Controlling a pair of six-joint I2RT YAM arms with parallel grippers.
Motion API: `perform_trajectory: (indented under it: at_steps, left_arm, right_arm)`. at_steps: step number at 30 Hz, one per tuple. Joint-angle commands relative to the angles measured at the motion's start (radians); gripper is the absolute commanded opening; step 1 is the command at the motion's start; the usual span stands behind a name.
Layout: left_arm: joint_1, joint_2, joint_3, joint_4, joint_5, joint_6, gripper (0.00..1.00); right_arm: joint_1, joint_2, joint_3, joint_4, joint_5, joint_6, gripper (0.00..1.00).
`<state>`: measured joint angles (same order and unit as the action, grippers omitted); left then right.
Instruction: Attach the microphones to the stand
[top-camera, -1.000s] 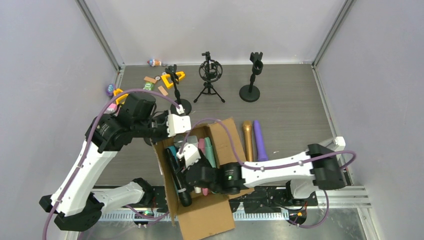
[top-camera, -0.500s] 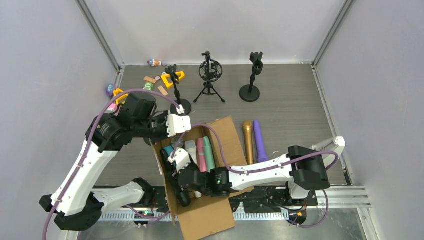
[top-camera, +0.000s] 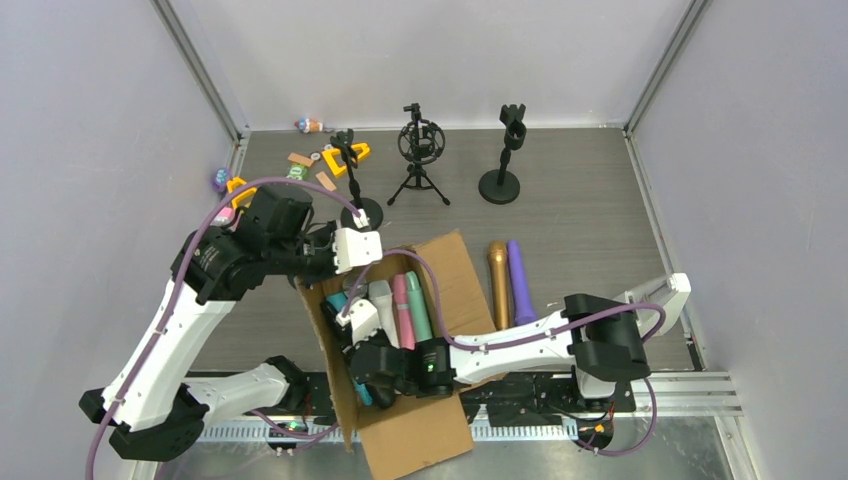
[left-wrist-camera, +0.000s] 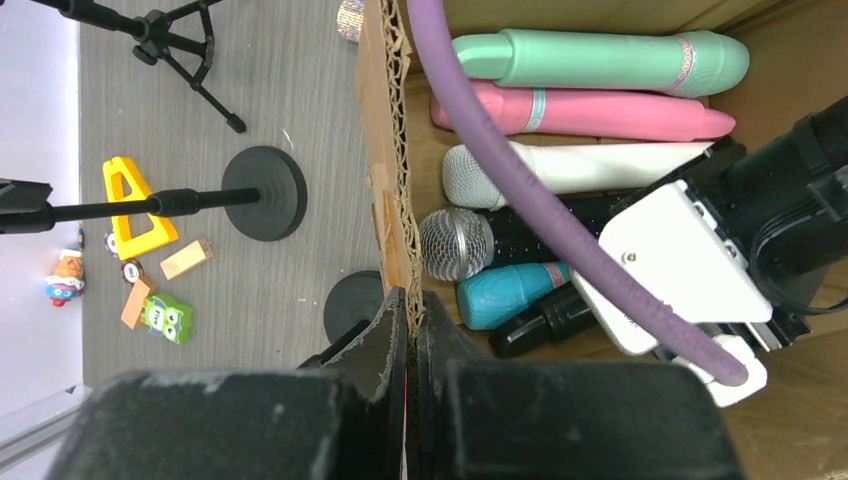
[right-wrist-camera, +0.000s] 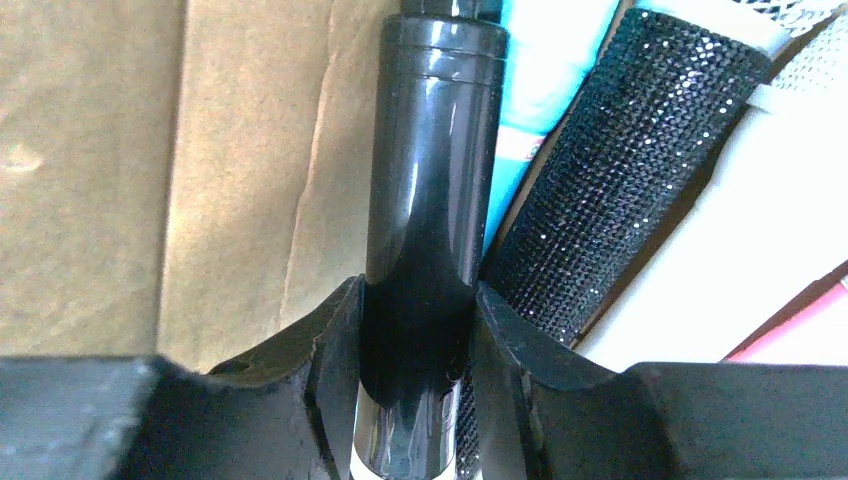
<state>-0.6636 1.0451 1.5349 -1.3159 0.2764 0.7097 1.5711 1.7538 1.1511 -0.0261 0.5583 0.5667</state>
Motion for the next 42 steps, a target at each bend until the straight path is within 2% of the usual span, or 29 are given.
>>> perform_trajectory:
  at_steps: [1, 3, 10, 15, 18, 21, 25, 29, 36, 42]
  left_arm:
    - [-0.01, -0.016, 0.029, -0.022, 0.07, -0.016, 0.0]
    - [-0.011, -0.021, 0.022, -0.021, 0.065, -0.011, 0.0]
    - [-0.011, -0.032, 0.002, -0.019, 0.062, -0.006, 0.0]
    - [-0.01, -0.037, -0.005, -0.023, 0.055, 0.008, 0.0]
    - [-0.011, -0.036, -0.003, -0.025, 0.056, 0.01, 0.0]
    - [-0.011, -0.03, 0.003, -0.028, 0.06, 0.005, 0.0]
    - [-0.011, -0.027, 0.01, -0.029, 0.062, 0.003, 0.0]
    - [-0.012, -0.02, 0.017, -0.028, 0.066, -0.004, 0.0]
    - [-0.013, -0.017, 0.025, -0.028, 0.065, -0.006, 0.0]
    - [-0.014, -0.023, 0.026, -0.026, 0.064, -0.007, 0.0]
  right_arm:
    - [0.005, -0.1, -0.032, -0.149, 0.105, -0.026, 0.17]
    - [0.011, -0.152, -0.039, -0.161, 0.118, -0.028, 0.07]
    - [0.02, -0.434, -0.073, -0.257, 0.204, -0.043, 0.05]
    - [-0.01, -0.671, -0.152, -0.437, 0.357, -0.004, 0.05]
    - [-0.135, -0.782, -0.186, -0.548, 0.378, 0.027, 0.05]
    - [-0.354, -0.886, -0.244, -0.588, 0.311, -0.023, 0.05]
    - [-0.613, -0.866, -0.286, -0.593, 0.219, -0.132, 0.05]
    - [-0.782, -0.75, -0.31, -0.565, 0.155, -0.185, 0.05]
    - [-0.95, -0.578, -0.328, -0.513, 0.11, -0.242, 0.05]
    - [-0.987, -0.464, -0.339, -0.492, 0.068, -0.244, 0.06]
